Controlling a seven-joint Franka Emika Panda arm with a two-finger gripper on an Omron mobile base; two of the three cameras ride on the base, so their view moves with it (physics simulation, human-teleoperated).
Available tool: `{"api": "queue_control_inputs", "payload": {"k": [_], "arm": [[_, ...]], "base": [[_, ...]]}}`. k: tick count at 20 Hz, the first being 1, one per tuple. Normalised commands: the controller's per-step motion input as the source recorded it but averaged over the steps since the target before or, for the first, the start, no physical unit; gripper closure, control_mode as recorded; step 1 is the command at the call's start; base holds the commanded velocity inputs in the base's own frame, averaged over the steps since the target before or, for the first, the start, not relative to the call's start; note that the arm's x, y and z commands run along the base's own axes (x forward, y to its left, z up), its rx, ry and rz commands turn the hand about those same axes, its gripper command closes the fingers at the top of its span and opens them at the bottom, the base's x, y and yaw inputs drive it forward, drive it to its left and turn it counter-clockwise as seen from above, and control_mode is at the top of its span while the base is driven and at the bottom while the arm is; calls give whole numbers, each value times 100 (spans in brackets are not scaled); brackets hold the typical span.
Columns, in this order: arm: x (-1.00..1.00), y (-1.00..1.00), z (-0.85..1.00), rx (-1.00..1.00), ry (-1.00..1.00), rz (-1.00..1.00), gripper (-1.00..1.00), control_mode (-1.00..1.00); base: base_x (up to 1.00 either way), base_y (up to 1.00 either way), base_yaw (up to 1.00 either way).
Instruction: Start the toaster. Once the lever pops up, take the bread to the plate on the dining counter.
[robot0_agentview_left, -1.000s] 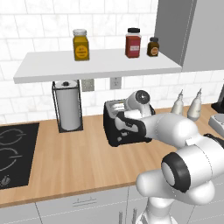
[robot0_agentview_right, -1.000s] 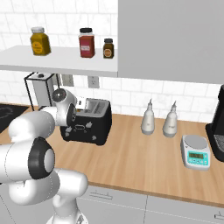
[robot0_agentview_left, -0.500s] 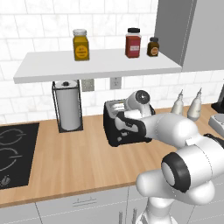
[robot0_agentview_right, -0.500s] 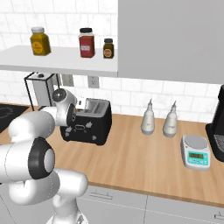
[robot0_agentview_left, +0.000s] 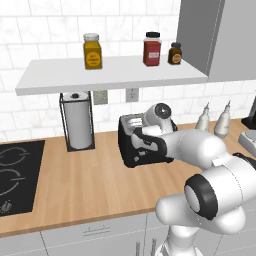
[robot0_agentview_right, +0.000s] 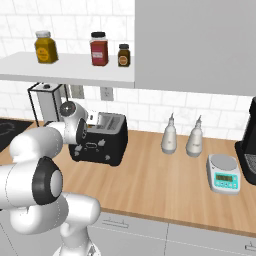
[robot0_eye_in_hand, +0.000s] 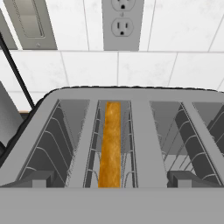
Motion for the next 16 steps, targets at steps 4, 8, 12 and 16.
{"api": "queue_control_inputs", "payload": {"k": [4, 8, 12, 16], "arm": [[0, 0, 0, 0, 0, 0, -100, -100], [0, 0, 0, 0, 0, 0, -100, -100], [0, 0, 0, 0, 0, 0, -100, -100], [0, 0, 0, 0, 0, 0, -100, -100]], "base": [[0, 0, 0], [0, 0, 0], [0, 0, 0], [0, 0, 0]]}}
